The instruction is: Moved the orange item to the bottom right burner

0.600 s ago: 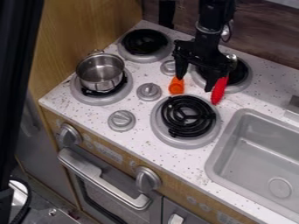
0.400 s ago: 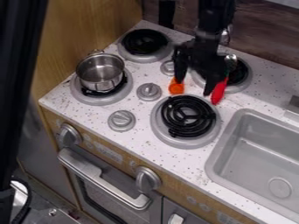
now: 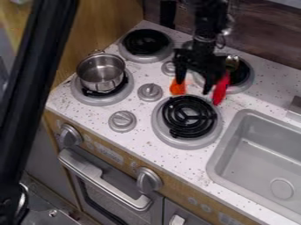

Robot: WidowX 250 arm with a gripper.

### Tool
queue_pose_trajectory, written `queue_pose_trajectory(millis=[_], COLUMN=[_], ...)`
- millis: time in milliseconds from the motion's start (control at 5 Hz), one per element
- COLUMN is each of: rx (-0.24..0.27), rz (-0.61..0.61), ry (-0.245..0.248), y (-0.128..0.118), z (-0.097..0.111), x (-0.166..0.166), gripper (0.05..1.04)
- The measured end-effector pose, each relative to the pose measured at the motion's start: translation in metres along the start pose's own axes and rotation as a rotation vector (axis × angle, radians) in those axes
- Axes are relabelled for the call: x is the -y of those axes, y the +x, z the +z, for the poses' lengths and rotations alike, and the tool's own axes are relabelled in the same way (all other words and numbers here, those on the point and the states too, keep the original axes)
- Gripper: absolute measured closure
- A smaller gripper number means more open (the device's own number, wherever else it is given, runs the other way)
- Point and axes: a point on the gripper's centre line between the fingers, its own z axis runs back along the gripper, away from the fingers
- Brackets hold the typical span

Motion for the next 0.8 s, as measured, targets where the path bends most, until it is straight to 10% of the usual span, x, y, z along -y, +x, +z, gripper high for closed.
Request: queue_pose_trajectory(millis=[600, 800], rx=[-0.041, -0.087], rz=[0.106, 0.106], ry=[-0.004, -0.012], y=[0.026, 0.019], z=[-0.023, -0.036], x=[-0.037, -0.034], gripper=[0.119, 0.394])
